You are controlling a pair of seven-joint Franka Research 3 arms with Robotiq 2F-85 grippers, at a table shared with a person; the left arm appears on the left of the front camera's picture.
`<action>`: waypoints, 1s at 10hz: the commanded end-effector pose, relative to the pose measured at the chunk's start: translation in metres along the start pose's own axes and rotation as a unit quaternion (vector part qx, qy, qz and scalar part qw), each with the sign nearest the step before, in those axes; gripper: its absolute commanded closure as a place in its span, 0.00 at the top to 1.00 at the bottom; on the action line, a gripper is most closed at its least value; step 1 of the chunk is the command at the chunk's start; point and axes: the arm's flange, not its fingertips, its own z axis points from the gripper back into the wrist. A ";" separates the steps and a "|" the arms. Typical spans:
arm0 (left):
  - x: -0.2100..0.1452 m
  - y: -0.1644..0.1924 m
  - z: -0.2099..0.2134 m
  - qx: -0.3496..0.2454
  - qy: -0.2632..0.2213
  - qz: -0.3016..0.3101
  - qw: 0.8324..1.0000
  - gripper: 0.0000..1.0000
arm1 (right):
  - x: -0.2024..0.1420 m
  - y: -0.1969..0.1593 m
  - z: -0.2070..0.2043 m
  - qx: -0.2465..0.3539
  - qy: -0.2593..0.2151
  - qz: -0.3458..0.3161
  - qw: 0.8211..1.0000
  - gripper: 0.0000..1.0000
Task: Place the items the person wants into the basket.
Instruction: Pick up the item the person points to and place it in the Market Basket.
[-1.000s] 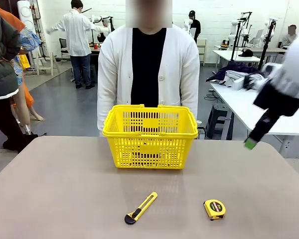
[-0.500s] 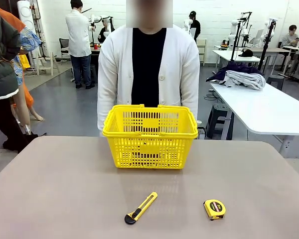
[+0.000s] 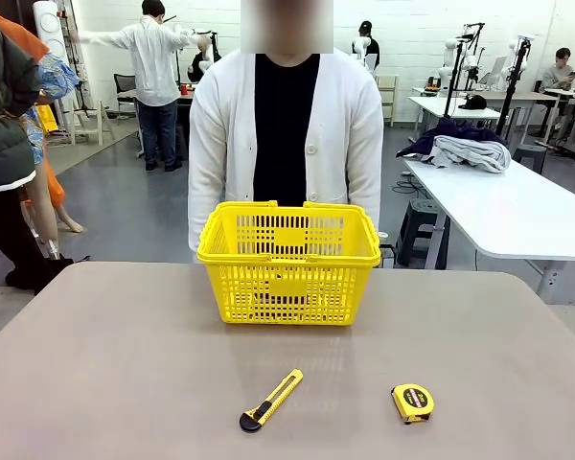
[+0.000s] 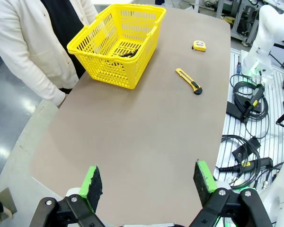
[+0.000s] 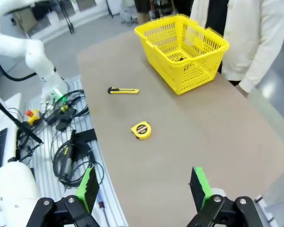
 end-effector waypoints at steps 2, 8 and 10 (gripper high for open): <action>-0.001 0.000 0.001 -0.002 -0.008 -0.009 1.000 1.00 | -0.015 -0.012 0.006 -0.002 -0.048 0.026 0.998 1.00; -0.001 0.000 0.001 -0.002 -0.008 -0.009 1.000 1.00 | -0.013 -0.008 0.009 -0.011 -0.035 0.020 0.999 1.00; -0.001 0.000 0.001 -0.002 -0.008 -0.009 1.000 1.00 | -0.013 -0.008 0.009 -0.011 -0.035 0.020 0.999 1.00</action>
